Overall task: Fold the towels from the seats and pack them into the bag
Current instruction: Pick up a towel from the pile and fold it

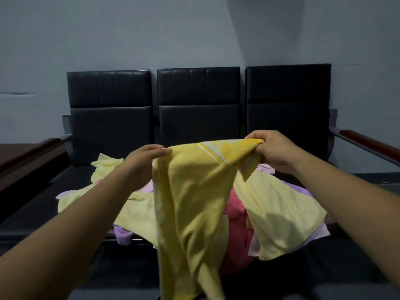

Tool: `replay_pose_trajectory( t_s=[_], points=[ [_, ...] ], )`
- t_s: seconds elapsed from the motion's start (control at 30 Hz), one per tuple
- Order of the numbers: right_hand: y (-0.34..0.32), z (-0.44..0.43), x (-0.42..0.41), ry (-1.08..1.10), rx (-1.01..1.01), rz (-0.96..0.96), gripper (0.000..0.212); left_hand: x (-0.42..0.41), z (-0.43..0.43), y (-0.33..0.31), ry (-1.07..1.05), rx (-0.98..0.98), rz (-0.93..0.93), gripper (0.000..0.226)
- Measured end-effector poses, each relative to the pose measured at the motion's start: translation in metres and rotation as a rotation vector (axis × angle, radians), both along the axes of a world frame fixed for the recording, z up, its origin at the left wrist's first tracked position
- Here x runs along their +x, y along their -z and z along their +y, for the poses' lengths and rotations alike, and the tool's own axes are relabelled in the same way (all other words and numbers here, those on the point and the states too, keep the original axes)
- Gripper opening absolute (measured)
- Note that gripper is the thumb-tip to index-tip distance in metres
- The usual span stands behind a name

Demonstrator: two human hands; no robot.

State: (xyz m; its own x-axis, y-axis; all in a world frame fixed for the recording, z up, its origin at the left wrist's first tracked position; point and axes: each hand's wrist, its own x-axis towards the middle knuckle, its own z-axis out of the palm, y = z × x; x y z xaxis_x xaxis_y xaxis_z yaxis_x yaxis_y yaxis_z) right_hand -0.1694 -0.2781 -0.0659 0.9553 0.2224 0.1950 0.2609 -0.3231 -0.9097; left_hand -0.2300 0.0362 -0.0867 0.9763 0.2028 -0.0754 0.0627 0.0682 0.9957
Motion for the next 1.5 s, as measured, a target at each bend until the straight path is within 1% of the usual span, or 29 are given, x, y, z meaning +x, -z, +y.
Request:
replay_pose_trajectory(
  t_s=[0.03, 0.1, 0.2, 0.23, 0.27, 0.33, 0.43, 0.47, 0.5, 0.53, 0.57, 0.63, 0.67, 0.7, 0.73, 0.77, 0.8, 0.83, 0.93, 0.97, 1.03, 1.07, 1.1, 1.17, 1.23, 1.3, 1.4, 1.43, 1.5],
  points=[
    [-0.002, -0.003, -0.002, -0.017, 0.03, 0.027, 0.042, -0.001, 0.005, 0.002, -0.028, -0.077, 0.018, 0.043],
    [-0.005, -0.004, -0.01, -0.053, 0.06, 0.072, 0.041, -0.009, 0.009, 0.003, 0.053, -0.127, 0.12, 0.038],
    [-0.011, -0.003, -0.021, -0.195, 0.062, 0.15, 0.033, -0.026, 0.005, 0.003, 0.303, -0.066, 0.283, 0.033],
    [-0.013, -0.002, -0.025, -0.27, 0.071, 0.185, 0.028, -0.029, 0.003, 0.003, 0.347, -0.028, 0.303, 0.029],
    [-0.015, 0.0, -0.028, -0.337, 0.088, 0.212, 0.03, -0.033, -0.002, 0.003, 0.374, 0.006, 0.309, 0.024],
    [-0.018, 0.004, -0.03, -0.375, 0.148, 0.23, 0.038, -0.034, -0.007, 0.005, 0.369, 0.032, 0.276, 0.015],
    [-0.02, 0.013, -0.034, -0.246, 0.189, 0.194, 0.057, -0.031, -0.007, 0.012, 0.295, 0.068, 0.11, 0.025],
    [-0.02, 0.016, -0.035, -0.214, 0.207, 0.184, 0.055, -0.03, -0.006, 0.013, 0.228, 0.078, 0.038, 0.025],
    [-0.019, 0.017, -0.036, -0.175, 0.226, 0.154, 0.044, -0.028, -0.005, 0.014, 0.148, 0.059, -0.026, 0.024],
    [-0.019, 0.016, -0.036, -0.123, 0.194, 0.095, 0.029, -0.027, -0.004, 0.014, 0.065, 0.002, -0.075, 0.023],
    [-0.019, 0.014, -0.036, -0.067, 0.118, 0.036, 0.025, -0.027, -0.003, 0.014, -0.007, -0.053, -0.118, 0.024],
    [-0.018, 0.012, -0.038, 0.027, -0.089, -0.021, 0.05, -0.029, -0.001, 0.013, -0.11, -0.063, -0.179, 0.035],
    [-0.017, 0.012, -0.04, 0.075, -0.207, -0.034, 0.056, -0.031, 0.0, 0.013, -0.146, -0.024, -0.196, 0.04],
    [-0.016, 0.012, -0.041, 0.118, -0.325, -0.044, 0.051, -0.033, 0.0, 0.012, -0.178, 0.027, -0.203, 0.043],
    [-0.015, 0.013, -0.043, 0.145, -0.411, -0.05, 0.038, -0.035, 0.0, 0.012, -0.198, 0.071, -0.202, 0.046],
    [-0.014, 0.014, -0.045, 0.154, -0.445, -0.052, 0.023, -0.037, 0.0, 0.011, -0.193, 0.112, -0.197, 0.046],
    [-0.013, 0.015, -0.049, 0.133, -0.447, -0.064, 0.013, -0.038, -0.002, 0.01, -0.159, 0.146, -0.197, 0.045],
    [-0.012, 0.018, -0.052, 0.097, -0.433, -0.091, 0.007, -0.04, -0.004, 0.009, -0.097, 0.187, -0.198, 0.04],
    [-0.012, 0.03, -0.06, -0.046, -0.386, -0.168, 0.003, -0.05, -0.021, 0.005, 0.146, 0.38, -0.237, 0.021],
    [-0.013, 0.035, -0.063, -0.092, -0.378, -0.177, 0.004, -0.053, -0.029, 0.003, 0.23, 0.434, -0.251, 0.028],
    [-0.016, 0.044, -0.067, -0.162, -0.36, -0.196, 0.005, -0.055, -0.044, -0.002, 0.38, 0.481, -0.264, 0.053],
    [-0.017, 0.046, -0.069, -0.185, -0.352, -0.215, 0.004, -0.054, -0.051, -0.004, 0.433, 0.493, -0.259, 0.057],
    [-0.019, 0.048, -0.071, -0.2, -0.348, -0.233, 0.003, -0.054, -0.056, -0.006, 0.468, 0.516, -0.257, 0.052],
    [-0.021, 0.049, -0.073, -0.207, -0.36, -0.258, 0.002, -0.053, -0.063, -0.008, 0.456, 0.635, -0.273, 0.028],
    [-0.021, 0.048, -0.072, -0.204, -0.393, -0.264, 0.002, -0.05, -0.065, -0.008, 0.4, 0.841, -0.305, 0.011],
    [-0.019, 0.043, -0.07, -0.209, -0.397, -0.241, 0.004, -0.046, -0.061, -0.007, 0.358, 1.032, -0.305, 0.016],
    [-0.013, 0.032, -0.067, -0.27, -0.456, -0.138, 0.008, -0.042, -0.05, -0.011, 0.261, 1.246, -0.319, 0.036],
    [-0.009, 0.029, -0.065, -0.302, -0.541, -0.102, 0.01, -0.042, -0.047, -0.013, 0.246, 1.274, -0.335, 0.036],
    [0.002, 0.022, -0.058, -0.329, -0.809, -0.105, 0.013, -0.042, -0.044, -0.018, 0.233, 1.303, -0.342, 0.031]
  ],
)
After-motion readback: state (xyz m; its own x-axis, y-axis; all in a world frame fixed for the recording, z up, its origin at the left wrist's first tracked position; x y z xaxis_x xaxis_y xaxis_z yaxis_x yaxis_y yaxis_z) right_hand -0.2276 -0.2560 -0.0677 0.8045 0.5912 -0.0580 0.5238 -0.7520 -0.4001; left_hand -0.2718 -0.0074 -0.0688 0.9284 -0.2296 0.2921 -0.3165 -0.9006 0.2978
